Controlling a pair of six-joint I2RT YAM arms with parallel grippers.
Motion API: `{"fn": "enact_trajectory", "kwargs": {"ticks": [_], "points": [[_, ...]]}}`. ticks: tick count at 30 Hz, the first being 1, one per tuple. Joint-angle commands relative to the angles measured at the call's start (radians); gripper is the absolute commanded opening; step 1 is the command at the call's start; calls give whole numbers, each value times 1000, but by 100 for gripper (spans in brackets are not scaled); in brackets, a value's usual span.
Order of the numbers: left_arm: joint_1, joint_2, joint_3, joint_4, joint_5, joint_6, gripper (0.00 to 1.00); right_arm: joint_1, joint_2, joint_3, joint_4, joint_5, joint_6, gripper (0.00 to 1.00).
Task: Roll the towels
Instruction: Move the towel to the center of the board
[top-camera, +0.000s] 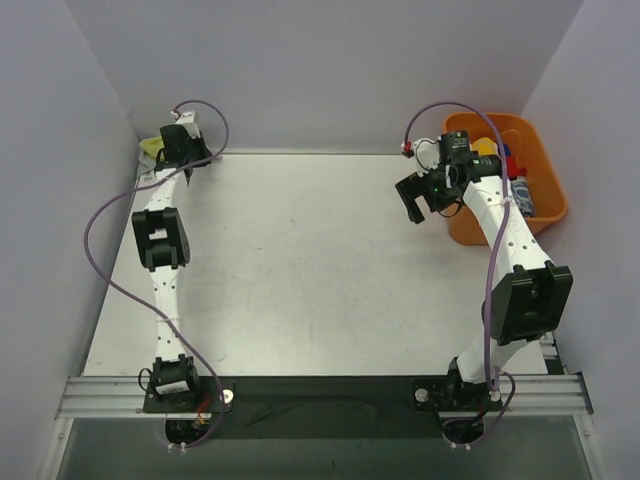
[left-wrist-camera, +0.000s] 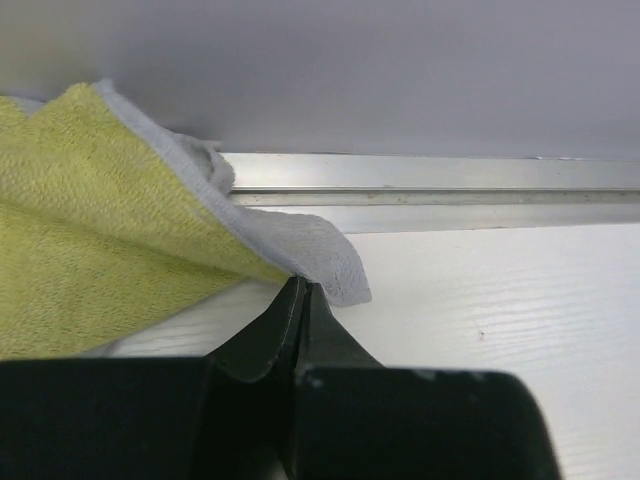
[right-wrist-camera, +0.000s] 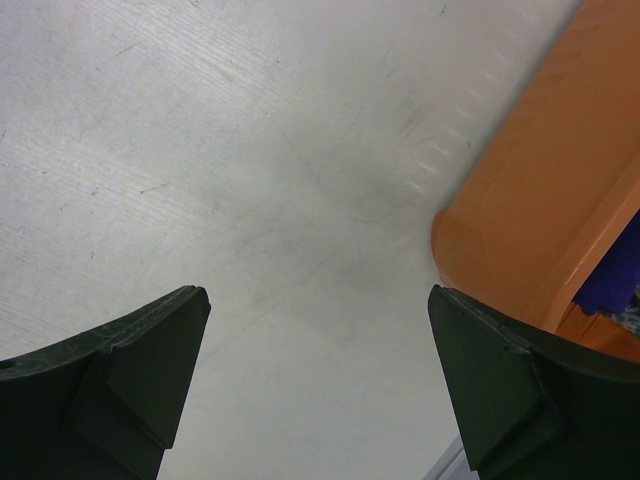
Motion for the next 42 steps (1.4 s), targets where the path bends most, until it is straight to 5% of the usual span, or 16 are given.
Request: {"fn": "enact_trajectory", "kwargs": {"ticks": [1, 8, 9, 10, 12, 16, 19, 32, 36, 37, 40, 42], "points": [[-6, -135, -110, 112, 117, -13, 0, -3, -42, 5, -29, 6, -11, 98], [-54, -385, -430, 182, 189, 81, 0, -5, -41, 11, -29, -14, -7, 98], [-52, -383, -416, 169, 162, 73, 8, -6, -42, 11, -29, -19, -5, 98], [-48, -373, -390, 112, 142, 52, 42, -6, -41, 10, -29, -22, -5, 99], [-37, -315, -280, 51, 52, 22, 76, -9, -38, 5, -29, -25, -7, 99], [-11, -233, -162, -19, -24, -88, 91, -9, -22, 10, -29, -13, -1, 99], [-2, -218, -174, 36, -67, -128, 91, -11, -13, 25, -28, -2, 7, 99], [0, -38, -8, 85, -158, -136, 76, -9, 36, 77, -29, 67, 4, 100], [-8, 9, 44, 82, -148, -117, 55, -9, 39, 77, -32, 76, 6, 100], [-8, 8, 44, 76, -139, -104, 36, -8, 39, 77, -34, 78, 7, 100], [-21, -26, 20, 35, -49, -47, 4, -5, 39, 83, -43, 72, 10, 100], [-56, -105, -29, -10, 78, 42, 0, -6, 44, 97, -49, 65, 19, 100]]}}
